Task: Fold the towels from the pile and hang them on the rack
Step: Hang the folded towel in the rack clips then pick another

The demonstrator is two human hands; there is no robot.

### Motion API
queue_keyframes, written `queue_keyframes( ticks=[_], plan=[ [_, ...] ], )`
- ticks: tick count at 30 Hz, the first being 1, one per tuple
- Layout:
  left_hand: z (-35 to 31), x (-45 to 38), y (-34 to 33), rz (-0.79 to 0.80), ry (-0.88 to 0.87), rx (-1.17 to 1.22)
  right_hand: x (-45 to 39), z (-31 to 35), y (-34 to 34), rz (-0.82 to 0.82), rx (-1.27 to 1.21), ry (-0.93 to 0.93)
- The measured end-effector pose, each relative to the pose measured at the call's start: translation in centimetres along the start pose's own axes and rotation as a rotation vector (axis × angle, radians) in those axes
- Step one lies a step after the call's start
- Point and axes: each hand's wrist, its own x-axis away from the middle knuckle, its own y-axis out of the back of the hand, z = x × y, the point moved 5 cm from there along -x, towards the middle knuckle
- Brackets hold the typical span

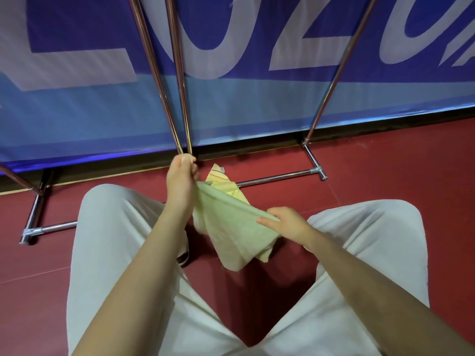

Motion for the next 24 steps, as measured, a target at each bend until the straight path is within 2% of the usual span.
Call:
queue_keyframes(
  ticks=[3,7,10,14,18,22,24],
  plan=[
    [0.2,-1.2,2.5,-0.195,-0.065,-0.221,0.3,0.7,1.0,-0.031,-0.17,0.009],
    [1.8,-1.8,3.2,-0.218,-0.035,-0.436,1.1,1.8,1.8,-0.059,-0.45,-0.013],
    [1.9,-0.1,0.9,-0.111,-0.09,-0.614,1.6,2.1,2.4,-0.122,-0.577,-0.014],
    [3.8,1.6,-1.6,0.067,-0.088,-0.679,2.0,3.4,2.9,-0.185,-0.566,0.025],
    [4.4,3.0,-3.7,0.243,-0.048,-0.622,2.3,4.5,3.4,-0.217,-0.567,0.078],
    [4.8,4.0,-5.2,0.397,-0.087,-0.597,2.3,5.2,4.1,-0.256,-0.556,0.123],
    [5.5,4.6,-6.1,0.489,-0.042,-0.571,2.1,5.5,4.3,-0.267,-0.573,0.135]
  ],
)
